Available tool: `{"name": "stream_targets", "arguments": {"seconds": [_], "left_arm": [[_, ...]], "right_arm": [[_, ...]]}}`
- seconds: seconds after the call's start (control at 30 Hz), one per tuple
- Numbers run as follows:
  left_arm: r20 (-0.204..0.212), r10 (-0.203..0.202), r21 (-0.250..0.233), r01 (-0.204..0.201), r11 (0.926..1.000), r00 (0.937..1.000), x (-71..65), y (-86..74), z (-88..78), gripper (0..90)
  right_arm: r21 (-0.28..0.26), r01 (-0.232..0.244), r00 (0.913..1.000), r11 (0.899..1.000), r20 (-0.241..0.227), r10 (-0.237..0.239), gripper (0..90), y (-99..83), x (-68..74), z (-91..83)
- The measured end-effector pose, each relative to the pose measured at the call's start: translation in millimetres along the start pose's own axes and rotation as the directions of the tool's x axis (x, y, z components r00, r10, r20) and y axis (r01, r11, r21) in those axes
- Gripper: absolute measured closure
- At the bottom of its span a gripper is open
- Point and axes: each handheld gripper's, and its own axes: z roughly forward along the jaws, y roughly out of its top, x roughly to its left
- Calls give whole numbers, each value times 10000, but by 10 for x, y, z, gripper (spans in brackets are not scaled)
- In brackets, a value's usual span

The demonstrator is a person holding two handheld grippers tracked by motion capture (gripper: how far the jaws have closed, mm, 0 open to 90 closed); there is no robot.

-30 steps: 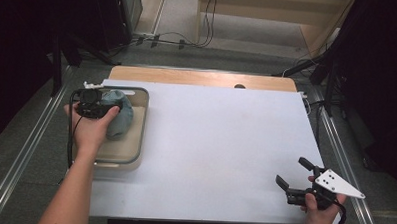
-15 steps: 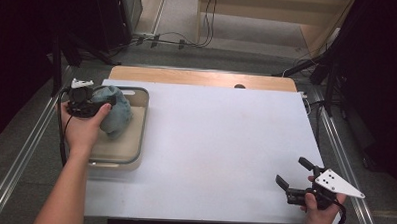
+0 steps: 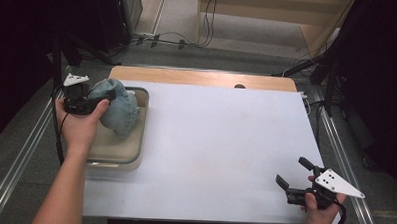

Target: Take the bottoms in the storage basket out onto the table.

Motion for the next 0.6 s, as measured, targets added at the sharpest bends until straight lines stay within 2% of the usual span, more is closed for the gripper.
{"name": "stream_targets", "arguments": {"seconds": [0.17, 0.27, 0.37, 0.43, 0.53, 0.6], "left_arm": [[530, -292, 1021, 237, 9945, 9982, 15, -162, 248, 349], [652, -398, 1345, 307, 9904, 9971, -15, -208, 341, 244], [266, -377, 1239, 341, 9917, 9989, -58, -195, 334, 120], [188, -420, 1124, 396, 9929, 9989, -65, -169, 283, 28], [464, -790, 517, 766, 9957, 9958, -50, -148, 126, 0], [541, -950, 369, 931, 9950, 9940, -45, -167, 41, 0]], "right_arm": [[9, 5, 10000, 10000, 6, -5, 0, 2, 4, -2], [-21, 16, 10000, 10000, -2, -16, 0, 0, -4, -2], [-2, -6, 10000, 10000, 2, 6, 0, -3, -7, -2], [-4, 1, 10000, 10000, 3, -1, 0, -3, -7, -2], [-22, -2, 10000, 10000, 36, 2, 0, 0, -11, -12], [-47, -40, 10000, 10000, 57, 40, 0, -1, -16, -18]]}}
